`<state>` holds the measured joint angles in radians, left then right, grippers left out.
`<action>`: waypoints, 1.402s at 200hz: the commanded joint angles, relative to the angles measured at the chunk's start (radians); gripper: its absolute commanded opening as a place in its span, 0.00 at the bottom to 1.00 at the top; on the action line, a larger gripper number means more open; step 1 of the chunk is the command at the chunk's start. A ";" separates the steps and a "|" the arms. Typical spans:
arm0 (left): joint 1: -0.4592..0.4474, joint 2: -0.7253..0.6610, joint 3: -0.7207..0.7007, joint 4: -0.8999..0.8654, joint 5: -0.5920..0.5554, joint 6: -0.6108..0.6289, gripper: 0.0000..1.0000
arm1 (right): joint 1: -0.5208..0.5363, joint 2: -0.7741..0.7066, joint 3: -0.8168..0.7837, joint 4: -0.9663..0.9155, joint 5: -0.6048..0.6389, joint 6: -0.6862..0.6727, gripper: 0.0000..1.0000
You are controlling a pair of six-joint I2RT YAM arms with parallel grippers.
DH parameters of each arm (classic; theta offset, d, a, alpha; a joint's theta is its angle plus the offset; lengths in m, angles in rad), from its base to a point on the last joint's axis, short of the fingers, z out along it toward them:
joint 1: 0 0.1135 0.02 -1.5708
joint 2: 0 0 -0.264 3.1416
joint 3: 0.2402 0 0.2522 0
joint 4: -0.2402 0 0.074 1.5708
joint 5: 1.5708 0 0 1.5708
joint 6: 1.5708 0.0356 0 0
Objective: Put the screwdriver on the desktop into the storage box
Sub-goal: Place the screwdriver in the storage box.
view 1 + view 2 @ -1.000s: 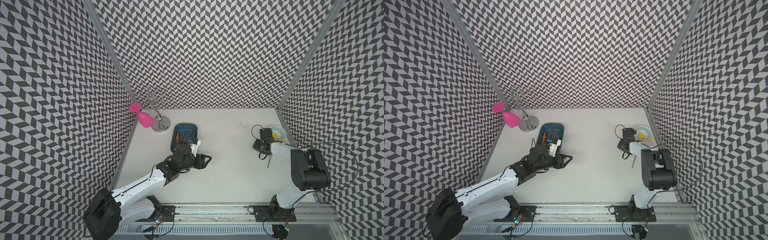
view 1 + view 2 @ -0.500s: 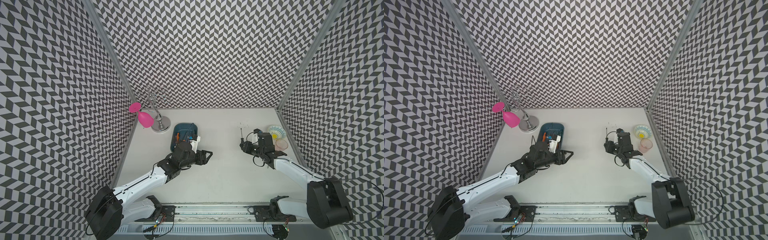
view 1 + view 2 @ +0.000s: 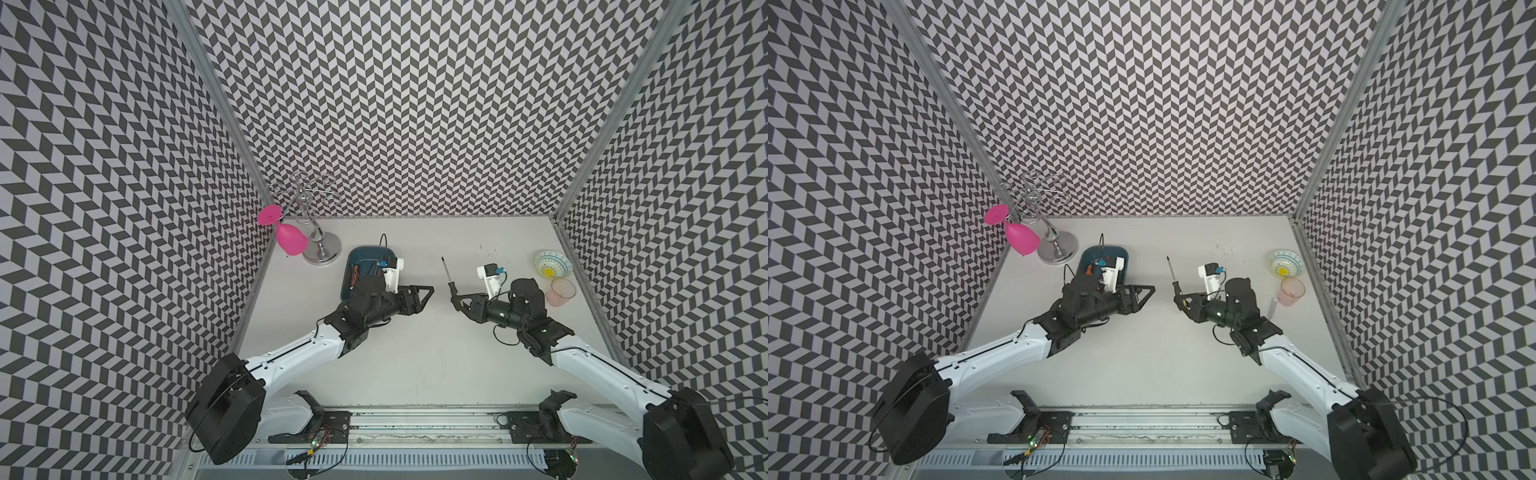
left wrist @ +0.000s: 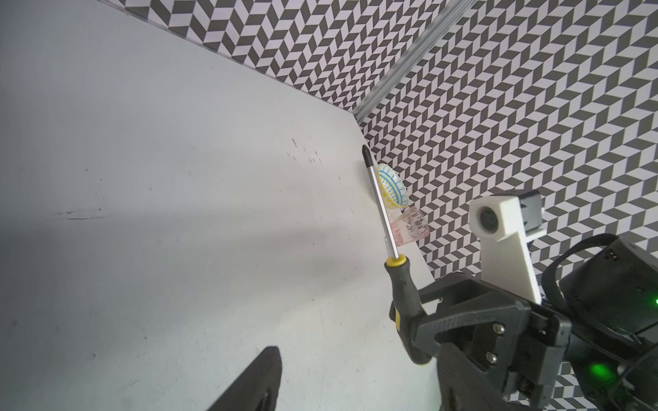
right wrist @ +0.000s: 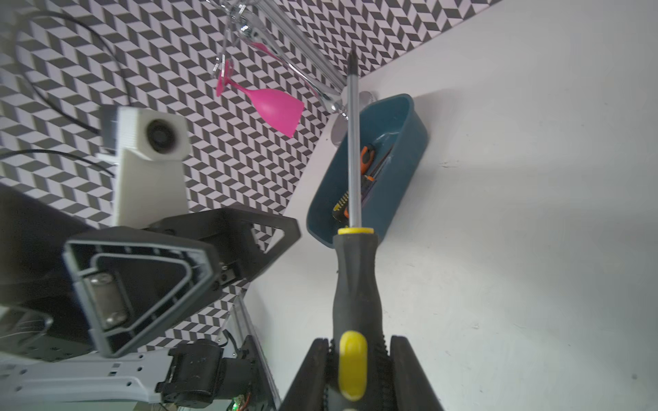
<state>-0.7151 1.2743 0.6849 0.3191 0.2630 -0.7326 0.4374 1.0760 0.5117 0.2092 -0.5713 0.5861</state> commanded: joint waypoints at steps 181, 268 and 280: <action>-0.102 0.138 0.109 0.169 0.080 -0.037 0.36 | 0.090 -0.051 -0.071 0.250 -0.045 0.083 0.08; -0.111 0.162 0.142 0.133 0.079 -0.022 0.00 | 0.094 -0.057 -0.064 0.177 -0.025 0.027 0.32; -0.110 0.156 0.156 0.100 0.068 -0.001 0.00 | 0.093 -0.060 -0.058 0.158 -0.019 0.014 0.36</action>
<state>-0.8169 1.4315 0.7879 0.4522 0.3389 -0.7918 0.5209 1.0348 0.4309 0.3824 -0.5934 0.6357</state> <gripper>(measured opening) 0.170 0.331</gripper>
